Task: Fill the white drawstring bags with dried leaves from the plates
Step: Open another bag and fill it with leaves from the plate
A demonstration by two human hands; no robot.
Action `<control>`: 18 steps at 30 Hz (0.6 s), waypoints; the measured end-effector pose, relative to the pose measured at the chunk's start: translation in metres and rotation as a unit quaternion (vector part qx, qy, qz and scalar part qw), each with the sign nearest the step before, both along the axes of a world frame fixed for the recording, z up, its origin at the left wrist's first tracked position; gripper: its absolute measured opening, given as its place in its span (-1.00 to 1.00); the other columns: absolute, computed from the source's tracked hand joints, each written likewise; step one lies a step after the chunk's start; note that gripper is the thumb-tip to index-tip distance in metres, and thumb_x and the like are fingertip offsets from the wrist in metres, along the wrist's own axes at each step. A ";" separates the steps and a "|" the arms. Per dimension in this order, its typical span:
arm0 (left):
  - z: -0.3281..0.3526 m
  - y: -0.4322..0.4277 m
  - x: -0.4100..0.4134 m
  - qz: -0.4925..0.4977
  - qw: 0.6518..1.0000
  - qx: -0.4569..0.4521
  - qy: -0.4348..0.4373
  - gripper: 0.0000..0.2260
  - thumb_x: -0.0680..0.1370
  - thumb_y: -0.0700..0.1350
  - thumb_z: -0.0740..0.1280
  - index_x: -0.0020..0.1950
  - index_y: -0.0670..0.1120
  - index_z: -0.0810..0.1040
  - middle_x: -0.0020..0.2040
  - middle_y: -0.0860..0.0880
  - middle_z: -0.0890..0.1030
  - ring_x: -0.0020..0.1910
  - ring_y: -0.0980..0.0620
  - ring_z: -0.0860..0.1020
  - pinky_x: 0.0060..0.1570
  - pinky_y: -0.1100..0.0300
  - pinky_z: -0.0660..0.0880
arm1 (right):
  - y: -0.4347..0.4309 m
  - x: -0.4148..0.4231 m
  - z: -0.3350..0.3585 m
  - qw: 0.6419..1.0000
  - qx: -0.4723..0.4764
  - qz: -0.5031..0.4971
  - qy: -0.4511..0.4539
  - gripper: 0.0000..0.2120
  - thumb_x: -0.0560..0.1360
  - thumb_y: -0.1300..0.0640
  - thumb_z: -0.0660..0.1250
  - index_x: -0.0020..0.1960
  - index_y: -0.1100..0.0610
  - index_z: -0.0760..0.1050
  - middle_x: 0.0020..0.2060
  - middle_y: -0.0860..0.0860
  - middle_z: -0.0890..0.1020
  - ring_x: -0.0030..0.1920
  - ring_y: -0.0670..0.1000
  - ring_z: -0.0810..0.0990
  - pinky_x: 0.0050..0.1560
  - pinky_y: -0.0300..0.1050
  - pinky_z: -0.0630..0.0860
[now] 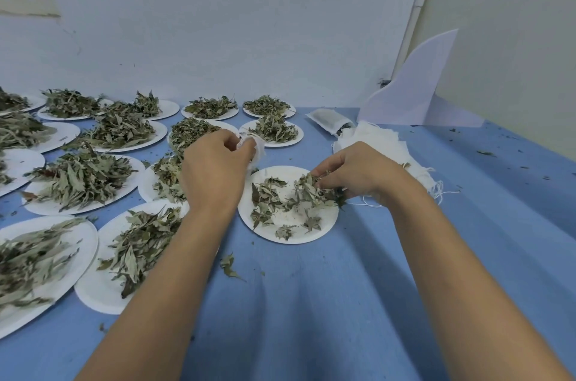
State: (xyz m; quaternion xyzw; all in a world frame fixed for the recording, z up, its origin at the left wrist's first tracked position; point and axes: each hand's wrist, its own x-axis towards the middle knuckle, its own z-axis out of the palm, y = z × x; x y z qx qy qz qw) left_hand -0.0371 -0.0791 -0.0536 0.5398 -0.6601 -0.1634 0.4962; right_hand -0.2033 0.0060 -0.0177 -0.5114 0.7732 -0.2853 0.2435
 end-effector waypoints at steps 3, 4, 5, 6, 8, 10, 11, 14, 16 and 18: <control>0.000 0.006 -0.004 0.006 0.999 0.015 -0.045 -0.76 0.50 0.04 0.30 -0.27 -0.05 0.60 -0.41 0.03 0.55 -0.43 0.10 0.45 -0.46 0.25 0.24 | 0.001 0.005 0.007 0.992 -0.026 0.052 -0.116 -0.82 0.42 0.28 0.43 -0.14 0.00 0.66 -0.27 -0.03 0.67 -0.28 -0.14 0.59 -0.25 -0.28 0.57; 0.001 0.007 -0.005 0.001 0.998 0.015 -0.058 -0.79 0.52 0.04 0.30 -0.21 -0.03 0.63 -0.36 0.03 0.58 -0.39 0.08 0.48 -0.44 0.24 0.25 | 0.002 0.006 0.009 0.987 -0.037 0.063 -0.142 -0.81 0.43 0.29 0.42 -0.14 0.00 0.66 -0.31 -0.07 0.67 -0.33 -0.18 0.59 -0.31 -0.32 0.54; 0.001 0.008 -0.006 -0.003 0.998 0.006 -0.069 -0.82 0.53 0.04 0.30 -0.08 0.01 0.65 -0.29 0.01 0.60 -0.32 0.04 0.52 -0.40 0.22 0.29 | 0.002 0.006 0.010 0.984 -0.046 0.068 -0.157 -0.80 0.43 0.29 0.42 -0.15 0.00 0.66 -0.34 -0.09 0.66 -0.35 -0.21 0.59 -0.34 -0.34 0.52; 0.003 0.009 -0.006 -0.004 0.997 -0.007 -0.079 -0.80 0.54 0.03 0.29 0.11 0.04 0.62 -0.21 -0.02 0.62 -0.23 0.00 0.54 -0.35 0.18 0.32 | 0.003 0.006 0.010 0.983 -0.050 0.069 -0.160 -0.80 0.44 0.30 0.41 -0.16 -0.01 0.66 -0.35 -0.10 0.66 -0.36 -0.23 0.59 -0.35 -0.35 0.51; 0.005 0.011 -0.005 -0.007 0.993 -0.054 -0.103 -0.59 0.58 -0.01 0.27 0.44 0.10 0.35 -0.20 -0.04 0.58 -0.23 -0.05 0.53 -0.34 0.13 0.35 | 0.003 0.005 0.010 0.986 -0.049 0.061 -0.146 -0.80 0.44 0.29 0.41 -0.16 -0.01 0.65 -0.36 -0.13 0.65 -0.37 -0.25 0.58 -0.36 -0.37 0.51; 0.007 0.013 -0.004 -0.012 0.988 -0.122 -0.093 -0.53 0.61 -0.07 0.24 0.50 0.15 0.23 -0.26 0.00 0.53 -0.31 -0.01 0.49 -0.40 0.15 0.31 | 0.004 0.004 0.009 0.987 -0.046 0.053 -0.142 -0.80 0.44 0.29 0.41 -0.17 -0.02 0.64 -0.39 -0.14 0.65 -0.39 -0.27 0.57 -0.36 -0.38 0.51; 0.007 0.013 -0.003 -0.017 0.987 -0.147 -0.068 -0.57 0.62 -0.10 0.23 0.47 0.13 0.30 -0.25 0.02 0.54 -0.30 0.01 0.49 -0.38 0.18 0.30 | 0.004 0.004 0.009 0.987 -0.046 0.050 -0.143 -0.80 0.44 0.29 0.41 -0.18 -0.02 0.64 -0.40 -0.15 0.64 -0.40 -0.27 0.57 -0.36 -0.38 0.52; 0.002 0.010 -0.003 -0.030 0.986 -0.163 -0.002 -0.76 0.61 -0.13 0.25 0.24 -0.06 0.59 -0.11 -0.04 0.65 -0.15 -0.01 0.58 -0.17 0.23 0.40 | 0.003 0.005 0.008 0.986 -0.054 0.050 -0.151 -0.80 0.44 0.29 0.41 -0.17 -0.02 0.64 -0.41 -0.16 0.64 -0.41 -0.27 0.56 -0.35 -0.37 0.53; -0.002 0.010 -0.005 -0.038 0.992 -0.116 0.036 -0.80 0.59 -0.12 0.29 0.13 -0.13 0.65 -0.16 -0.02 0.64 -0.23 0.07 0.57 -0.19 0.39 0.38 | 0.003 0.006 0.009 0.982 -0.066 0.055 -0.166 -0.79 0.44 0.30 0.41 -0.17 -0.01 0.64 -0.38 -0.13 0.63 -0.41 -0.26 0.56 -0.38 -0.37 0.51; -0.004 0.010 -0.008 -0.056 0.994 -0.076 0.051 -0.80 0.58 -0.10 0.31 0.09 -0.16 0.66 -0.21 0.00 0.62 -0.31 0.12 0.54 -0.20 0.45 0.44 | 0.004 0.007 0.010 0.979 -0.078 0.063 -0.178 -0.78 0.44 0.30 0.40 -0.17 -0.02 0.64 -0.37 -0.13 0.62 -0.41 -0.25 0.55 -0.39 -0.38 0.48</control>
